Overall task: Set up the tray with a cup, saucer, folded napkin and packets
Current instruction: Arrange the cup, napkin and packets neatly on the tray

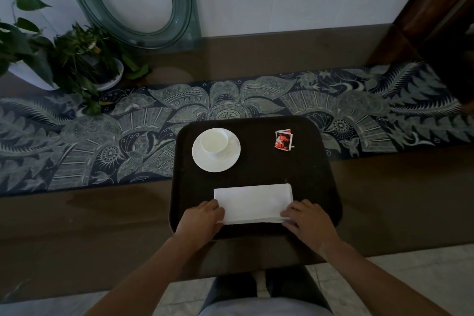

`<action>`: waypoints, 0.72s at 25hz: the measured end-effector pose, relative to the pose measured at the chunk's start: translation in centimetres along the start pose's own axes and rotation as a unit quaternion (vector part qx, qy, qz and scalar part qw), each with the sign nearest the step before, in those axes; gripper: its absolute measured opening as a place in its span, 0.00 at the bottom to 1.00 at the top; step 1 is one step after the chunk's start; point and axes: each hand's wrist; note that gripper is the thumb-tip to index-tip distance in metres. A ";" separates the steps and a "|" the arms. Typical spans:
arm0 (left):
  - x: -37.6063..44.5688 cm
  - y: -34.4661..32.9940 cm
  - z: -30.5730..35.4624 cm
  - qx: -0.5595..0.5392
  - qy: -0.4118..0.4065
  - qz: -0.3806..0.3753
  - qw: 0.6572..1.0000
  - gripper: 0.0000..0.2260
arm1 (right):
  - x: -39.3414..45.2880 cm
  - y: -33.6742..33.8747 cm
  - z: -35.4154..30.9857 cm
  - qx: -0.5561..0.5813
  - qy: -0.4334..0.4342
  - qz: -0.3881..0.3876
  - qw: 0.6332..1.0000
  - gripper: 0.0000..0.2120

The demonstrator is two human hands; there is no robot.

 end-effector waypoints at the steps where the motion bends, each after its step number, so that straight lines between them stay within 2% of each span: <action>1: 0.7 0.8 0.1 0.010 0.004 -0.031 0.999 0.13 | 0.2 0.3 0.0 0.027 -0.006 -0.008 1.000 0.13; 5: 4.6 4.1 1.0 0.051 0.001 -0.161 0.986 0.17 | 2.1 3.5 1.0 0.208 -0.058 -0.102 0.971 0.11; 7: 6.9 5.6 1.7 0.054 0.010 -0.206 0.977 0.16 | 3.3 5.6 2.2 0.231 -0.063 -0.134 0.962 0.12; 13: 14.8 10.4 4.1 -0.015 0.038 -0.239 0.970 0.16 | 7.8 11.0 6.2 -0.009 -0.016 -0.151 0.988 0.16; 18: 20.2 12.4 6.0 0.044 0.065 -0.217 0.973 0.22 | 10.6 13.5 9.4 -0.103 -0.003 -0.098 0.990 0.13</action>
Point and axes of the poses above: each hand's wrist, its own x-axis towards the middle knuckle, its own y-axis out of the back of the hand, z = x × y, and after that the axes turned 8 degrees about x, right-handed
